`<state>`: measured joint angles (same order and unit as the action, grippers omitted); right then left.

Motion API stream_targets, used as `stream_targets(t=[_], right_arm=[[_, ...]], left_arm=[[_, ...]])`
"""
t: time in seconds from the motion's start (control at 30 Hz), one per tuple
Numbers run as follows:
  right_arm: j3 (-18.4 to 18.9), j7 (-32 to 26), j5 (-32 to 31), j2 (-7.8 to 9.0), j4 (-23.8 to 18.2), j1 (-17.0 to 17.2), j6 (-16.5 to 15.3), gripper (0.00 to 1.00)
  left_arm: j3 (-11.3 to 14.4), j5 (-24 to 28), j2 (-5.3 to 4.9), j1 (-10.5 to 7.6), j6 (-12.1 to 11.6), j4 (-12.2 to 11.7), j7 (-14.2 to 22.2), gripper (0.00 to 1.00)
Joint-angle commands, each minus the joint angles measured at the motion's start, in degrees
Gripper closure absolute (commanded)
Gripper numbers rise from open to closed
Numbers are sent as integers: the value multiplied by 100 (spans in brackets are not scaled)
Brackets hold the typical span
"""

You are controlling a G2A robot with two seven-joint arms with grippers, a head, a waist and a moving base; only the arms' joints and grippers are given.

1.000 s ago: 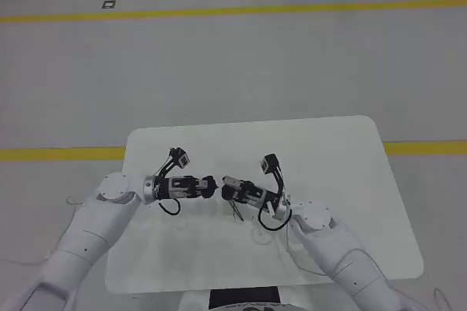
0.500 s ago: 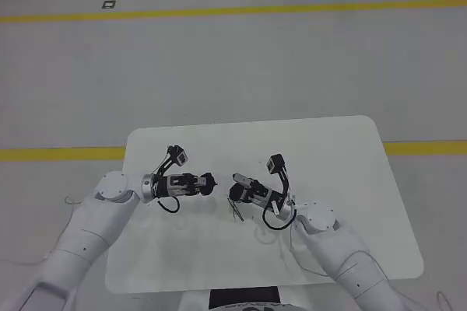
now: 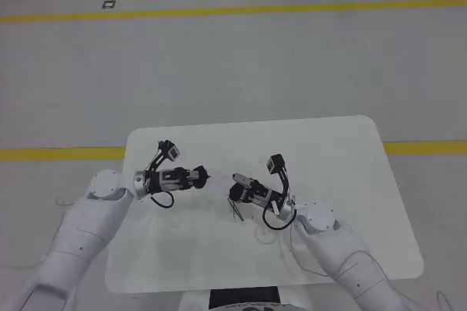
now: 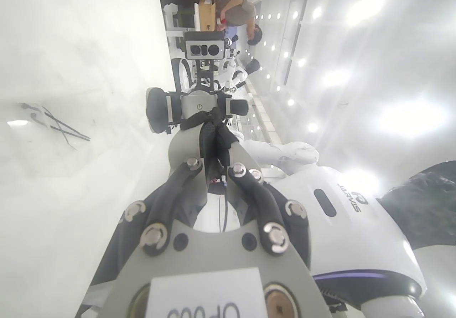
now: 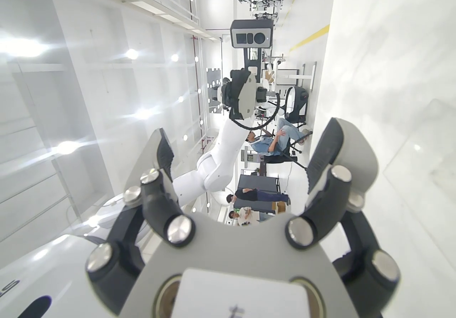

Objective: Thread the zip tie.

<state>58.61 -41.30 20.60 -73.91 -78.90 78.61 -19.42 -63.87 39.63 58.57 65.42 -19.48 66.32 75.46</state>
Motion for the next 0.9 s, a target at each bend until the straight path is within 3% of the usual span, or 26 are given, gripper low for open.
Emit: stream_targets(t=[0.0,0.17,0.7,0.8,0.87], right_arm=[[0,0,0,0,0,0,0,0],[0,0,0,0,0,0,0,0],[0,0,0,0,0,0,0,0],[44,403,-827,43,-223,2,186,0],[73,701,-1525,86,-549,84,491,0]], left_arm=[[-118,-41,51,19,0,-37,121,100],[-309,-81,190,32,0,-133,418,100],[-309,-81,190,32,0,-133,418,100],[-309,-81,190,32,0,-133,418,100],[-309,-81,190,32,0,-133,418,100]])
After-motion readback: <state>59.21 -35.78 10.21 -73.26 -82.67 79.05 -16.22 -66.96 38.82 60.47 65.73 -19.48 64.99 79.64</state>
